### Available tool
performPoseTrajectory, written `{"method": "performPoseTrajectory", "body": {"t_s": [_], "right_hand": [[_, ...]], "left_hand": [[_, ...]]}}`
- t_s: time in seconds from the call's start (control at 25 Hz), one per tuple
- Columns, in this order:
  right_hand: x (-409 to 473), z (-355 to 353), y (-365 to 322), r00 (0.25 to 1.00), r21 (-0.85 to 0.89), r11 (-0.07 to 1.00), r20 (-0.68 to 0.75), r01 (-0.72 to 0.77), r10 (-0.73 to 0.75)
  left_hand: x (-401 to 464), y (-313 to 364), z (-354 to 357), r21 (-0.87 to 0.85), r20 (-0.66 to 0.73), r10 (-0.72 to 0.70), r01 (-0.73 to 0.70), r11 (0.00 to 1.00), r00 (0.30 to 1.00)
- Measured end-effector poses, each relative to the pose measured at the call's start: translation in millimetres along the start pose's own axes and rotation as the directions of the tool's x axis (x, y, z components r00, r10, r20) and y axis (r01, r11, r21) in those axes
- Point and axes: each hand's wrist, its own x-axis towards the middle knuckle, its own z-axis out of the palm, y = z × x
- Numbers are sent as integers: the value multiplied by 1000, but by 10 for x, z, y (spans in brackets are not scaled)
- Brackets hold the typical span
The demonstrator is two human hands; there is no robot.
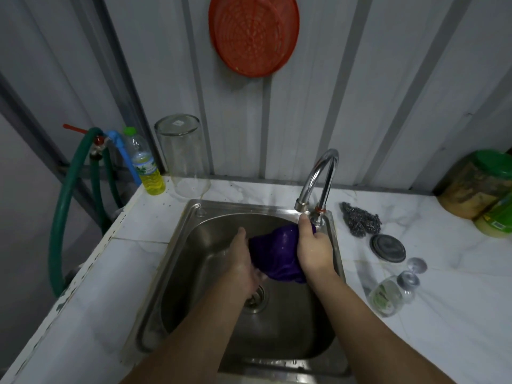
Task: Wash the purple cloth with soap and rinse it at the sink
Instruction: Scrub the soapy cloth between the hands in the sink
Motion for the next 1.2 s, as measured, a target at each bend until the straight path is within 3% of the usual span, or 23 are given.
{"method": "performPoseTrajectory", "body": {"t_s": [0.04,0.12,0.2,0.28,0.36,0.44,0.52,0.56,0.64,0.72,0.8,0.88,0.96,1.04,1.08,1.2], "right_hand": [[-12,-5,-41,1000,69,997,13,28,-29],[-40,-27,-87,987,44,989,72,142,-145],[-177,10,-32,927,-47,953,253,298,-277],[-304,25,80,854,13,936,406,351,-325],[-306,-43,173,883,124,940,323,318,-341],[-195,-103,227,963,207,969,203,135,-178],[-170,-78,222,914,330,915,395,-231,88],[-149,-80,200,909,407,867,402,-288,113],[-134,-68,109,966,522,832,253,-189,60],[-279,-43,90,978,554,832,181,-18,-100],[-581,57,71,936,409,894,205,185,-287],[-714,182,46,931,78,950,193,302,-311],[-385,220,-2,986,-101,980,8,169,-169],[-84,90,-95,997,-56,997,-66,-47,43],[-45,78,-78,995,-3,999,-80,-53,53],[-510,248,-5,952,27,953,-58,302,-300]], "left_hand": [[126,-73,-46,48,-21,30,-29,998,999],[120,-126,-66,149,-31,125,-119,982,992],[-40,-116,17,121,100,89,-101,987,991],[-84,-49,3,80,180,82,-98,992,980],[-21,-6,-96,86,121,47,-57,995,991],[-27,-16,-173,70,129,-3,-7,998,992],[-104,-22,-169,73,182,-15,2,997,983],[-111,-30,-152,82,204,-6,-11,997,979],[-19,-29,-101,83,177,32,-48,995,984],[64,-18,-48,58,68,12,-16,998,998],[85,-6,15,-28,74,-70,72,997,995],[38,-15,96,-44,61,-124,126,991,990],[37,-93,181,46,64,-101,99,994,993],[-16,-145,288,130,69,-64,55,990,996],[13,-126,318,123,29,-31,27,992,999],[141,31,306,84,-63,46,-41,996,997]]}}
